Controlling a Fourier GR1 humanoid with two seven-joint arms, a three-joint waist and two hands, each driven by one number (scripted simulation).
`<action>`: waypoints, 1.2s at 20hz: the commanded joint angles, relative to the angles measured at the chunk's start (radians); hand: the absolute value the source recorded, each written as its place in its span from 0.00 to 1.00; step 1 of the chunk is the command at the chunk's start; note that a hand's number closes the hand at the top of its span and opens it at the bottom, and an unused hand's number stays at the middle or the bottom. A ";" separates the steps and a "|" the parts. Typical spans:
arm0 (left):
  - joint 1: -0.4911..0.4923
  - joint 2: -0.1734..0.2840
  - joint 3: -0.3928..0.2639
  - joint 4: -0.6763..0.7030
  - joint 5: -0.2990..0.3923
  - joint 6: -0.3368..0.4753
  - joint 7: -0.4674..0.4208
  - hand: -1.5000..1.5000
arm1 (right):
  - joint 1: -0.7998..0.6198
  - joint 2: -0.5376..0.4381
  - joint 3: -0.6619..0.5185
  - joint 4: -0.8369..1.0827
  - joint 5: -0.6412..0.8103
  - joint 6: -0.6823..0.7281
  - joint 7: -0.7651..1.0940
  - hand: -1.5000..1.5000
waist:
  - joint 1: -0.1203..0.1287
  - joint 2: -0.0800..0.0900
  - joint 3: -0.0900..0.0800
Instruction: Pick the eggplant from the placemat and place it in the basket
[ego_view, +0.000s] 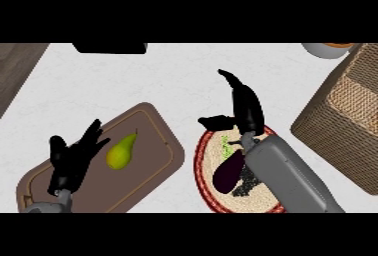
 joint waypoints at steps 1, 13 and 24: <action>0.091 0.014 -0.004 0.070 0.000 0.002 0.053 0.50 | -0.133 -0.110 0.046 0.033 0.126 0.127 0.257 0.00 | -0.023 -0.004 -0.011; 0.147 0.031 0.002 0.016 0.008 -0.003 0.060 0.50 | -0.443 -0.215 -0.039 -0.123 -0.233 0.857 0.730 0.00 | -0.042 -0.005 -0.004; 0.166 0.049 0.027 -0.008 0.023 -0.012 0.065 0.50 | -0.468 -0.335 -0.013 -0.187 -0.504 0.980 0.862 0.00 | -0.057 0.000 -0.003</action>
